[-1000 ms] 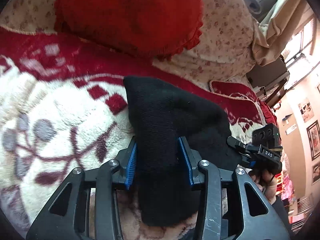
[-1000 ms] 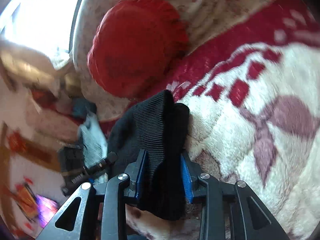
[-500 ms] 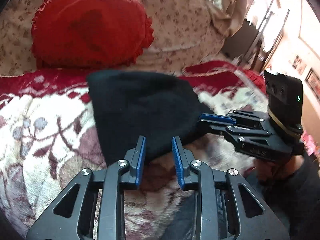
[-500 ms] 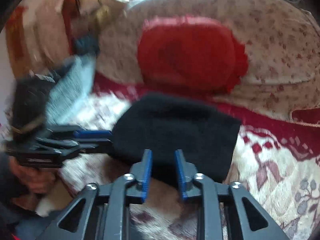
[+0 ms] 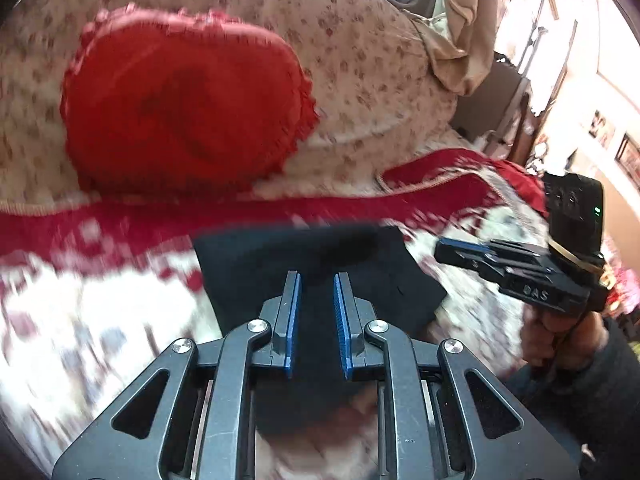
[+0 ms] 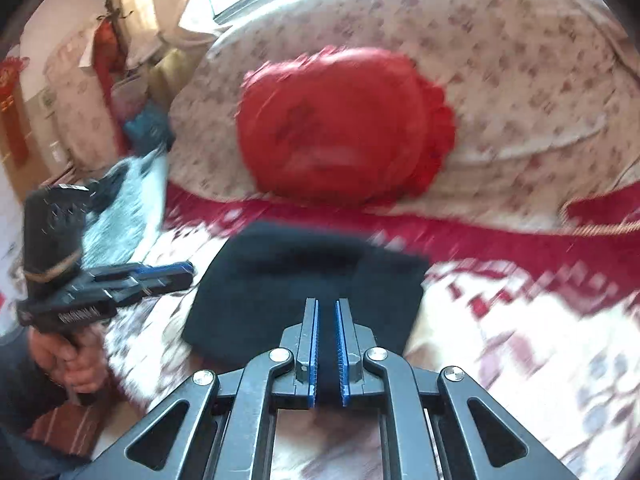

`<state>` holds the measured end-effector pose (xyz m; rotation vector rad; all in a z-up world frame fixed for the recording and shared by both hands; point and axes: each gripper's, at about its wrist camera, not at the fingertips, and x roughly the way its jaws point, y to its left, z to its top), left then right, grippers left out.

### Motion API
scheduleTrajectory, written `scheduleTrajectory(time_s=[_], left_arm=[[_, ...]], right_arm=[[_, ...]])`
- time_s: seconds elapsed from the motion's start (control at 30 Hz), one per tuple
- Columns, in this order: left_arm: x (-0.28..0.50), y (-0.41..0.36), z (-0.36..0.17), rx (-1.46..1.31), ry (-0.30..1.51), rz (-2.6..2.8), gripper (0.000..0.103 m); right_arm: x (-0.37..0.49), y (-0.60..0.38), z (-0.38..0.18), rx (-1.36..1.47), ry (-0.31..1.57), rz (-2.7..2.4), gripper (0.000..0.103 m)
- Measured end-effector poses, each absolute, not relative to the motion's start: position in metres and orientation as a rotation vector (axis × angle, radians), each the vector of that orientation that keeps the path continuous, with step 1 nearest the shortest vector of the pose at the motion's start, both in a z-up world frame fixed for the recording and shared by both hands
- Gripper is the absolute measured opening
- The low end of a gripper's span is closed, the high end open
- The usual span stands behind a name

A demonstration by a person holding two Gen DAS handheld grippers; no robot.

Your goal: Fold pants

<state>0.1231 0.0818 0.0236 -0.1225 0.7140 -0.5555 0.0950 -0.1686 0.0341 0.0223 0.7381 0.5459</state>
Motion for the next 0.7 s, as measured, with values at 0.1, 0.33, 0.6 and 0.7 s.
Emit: scheduleTrajectory(time_s=[0.1, 0.33, 0.6, 0.7], left_arm=[[0.158, 0.077, 0.022, -0.156, 0.746, -0.507, 0.014], [0.192, 0.049, -0.035, -0.159, 0.920, -0.402, 0.015], [0.177, 0.059, -0.049, -0.215, 0.781, -0.408, 0.015], [0.175, 0.063, -0.051, -0.252, 0.735, -0.421, 0.015]], right_arm=[[0.121, -0.165, 0.032, -0.034, 0.736, 0.530, 0.007], [0.164, -0.131, -0.014, -0.071, 0.891, 0.513, 0.007], [0.157, -0.131, -0.019, -0.132, 0.853, 0.521, 0.007], [0.160, -0.145, -0.013, -0.028, 0.875, 0.563, 0.007]])
